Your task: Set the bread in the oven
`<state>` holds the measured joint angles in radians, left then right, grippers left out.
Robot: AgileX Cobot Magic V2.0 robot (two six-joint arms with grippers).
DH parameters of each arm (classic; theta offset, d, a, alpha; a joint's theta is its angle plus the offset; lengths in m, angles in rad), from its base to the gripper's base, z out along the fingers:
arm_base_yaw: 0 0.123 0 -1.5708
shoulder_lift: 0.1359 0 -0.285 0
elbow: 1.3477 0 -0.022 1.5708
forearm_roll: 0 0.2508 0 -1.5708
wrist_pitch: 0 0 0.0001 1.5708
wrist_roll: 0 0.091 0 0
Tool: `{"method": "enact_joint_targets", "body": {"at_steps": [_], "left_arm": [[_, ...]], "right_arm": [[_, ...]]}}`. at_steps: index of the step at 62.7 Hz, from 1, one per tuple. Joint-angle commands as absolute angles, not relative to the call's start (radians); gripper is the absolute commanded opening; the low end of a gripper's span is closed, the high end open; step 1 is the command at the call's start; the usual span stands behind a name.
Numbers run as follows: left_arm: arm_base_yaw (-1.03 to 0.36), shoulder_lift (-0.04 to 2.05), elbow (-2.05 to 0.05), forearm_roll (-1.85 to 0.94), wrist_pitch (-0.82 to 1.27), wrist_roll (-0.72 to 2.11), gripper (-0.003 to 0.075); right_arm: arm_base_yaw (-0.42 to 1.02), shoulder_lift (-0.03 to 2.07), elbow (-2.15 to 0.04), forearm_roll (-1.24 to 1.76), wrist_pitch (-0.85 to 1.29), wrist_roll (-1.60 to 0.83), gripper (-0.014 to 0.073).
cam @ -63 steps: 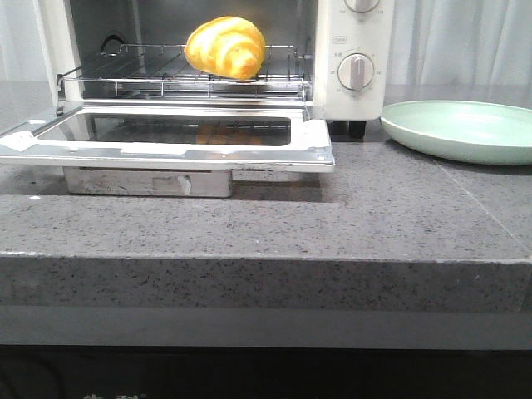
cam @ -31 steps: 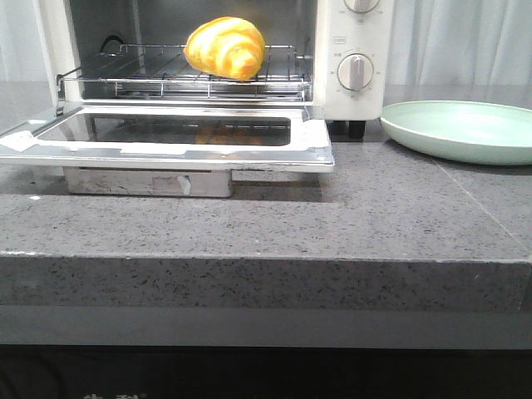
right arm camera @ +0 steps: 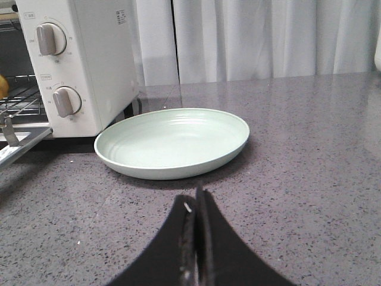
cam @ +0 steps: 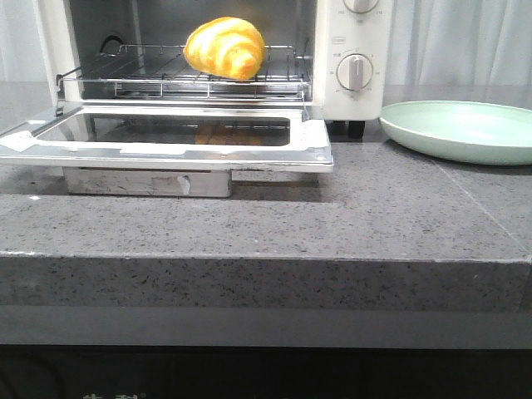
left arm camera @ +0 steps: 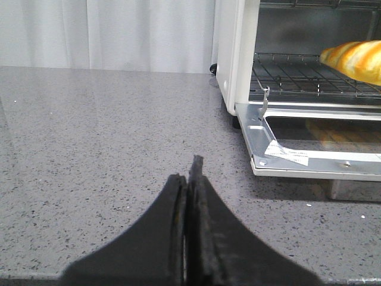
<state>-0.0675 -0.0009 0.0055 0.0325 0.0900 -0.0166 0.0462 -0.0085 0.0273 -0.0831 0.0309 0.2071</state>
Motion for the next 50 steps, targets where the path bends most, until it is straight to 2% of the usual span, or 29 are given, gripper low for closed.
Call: {"method": "enact_joint_targets", "body": {"at_steps": [1,10,23,50], "left_arm": [[-0.075,-0.032,0.034,0.030,0.016,-0.017,-0.0018],[-0.075,-0.032,0.034,0.030,0.016,-0.017,-0.0018],[-0.075,-0.032,0.034,0.030,0.016,-0.017,-0.0018],[-0.075,-0.032,0.034,0.030,0.016,-0.017,-0.0018]], "right_arm": [[0.040,-0.030,0.026,-0.091,-0.065,0.199,-0.0070],[0.040,-0.032,0.026,-0.073,-0.060,0.190,-0.0070],[0.040,-0.032,0.026,0.067,-0.050,0.015,-0.0070],[0.017,-0.032,0.026,0.054,-0.056,0.009,-0.0070]]}}
